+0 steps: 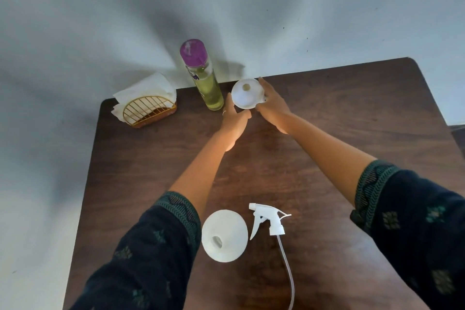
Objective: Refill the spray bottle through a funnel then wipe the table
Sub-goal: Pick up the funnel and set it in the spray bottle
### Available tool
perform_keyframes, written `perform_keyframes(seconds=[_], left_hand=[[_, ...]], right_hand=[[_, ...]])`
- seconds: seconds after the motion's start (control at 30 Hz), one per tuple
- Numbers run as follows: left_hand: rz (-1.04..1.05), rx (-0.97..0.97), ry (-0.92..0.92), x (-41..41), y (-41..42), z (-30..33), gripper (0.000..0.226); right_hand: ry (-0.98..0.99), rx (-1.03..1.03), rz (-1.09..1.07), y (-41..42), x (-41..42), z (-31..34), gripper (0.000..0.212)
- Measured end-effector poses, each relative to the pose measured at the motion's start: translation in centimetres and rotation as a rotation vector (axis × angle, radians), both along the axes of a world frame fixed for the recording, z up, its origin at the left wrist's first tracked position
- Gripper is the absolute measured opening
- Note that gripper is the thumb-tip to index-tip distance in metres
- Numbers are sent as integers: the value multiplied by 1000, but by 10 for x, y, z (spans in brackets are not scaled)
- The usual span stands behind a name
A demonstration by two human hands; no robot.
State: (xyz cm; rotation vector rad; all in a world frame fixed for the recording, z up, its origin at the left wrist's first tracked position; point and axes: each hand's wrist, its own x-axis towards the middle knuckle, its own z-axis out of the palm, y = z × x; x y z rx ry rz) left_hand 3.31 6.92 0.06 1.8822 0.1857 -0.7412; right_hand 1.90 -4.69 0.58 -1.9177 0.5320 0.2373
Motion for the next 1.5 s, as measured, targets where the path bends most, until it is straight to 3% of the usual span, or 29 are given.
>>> perform_keyframes(seconds=[0.63, 0.9, 1.1, 1.23, 1.5], left_hand=[[48, -121, -419, -140, 88, 105, 67], [155, -224, -513, -217, 125, 115, 44], [98, -1, -495, -247, 148, 77, 37], [77, 154, -484, -249, 151, 59, 46], [107, 184, -509, -246, 153, 43, 42]], right_hand=[[-473, -124, 47, 54, -124, 99, 47], [-492, -104, 38, 79, -184, 134, 41], [-423, -80, 103, 92, -209, 140, 37], [-396, -113, 118, 99, -217, 131, 35], [-377, -208, 181, 106, -217, 112, 35]])
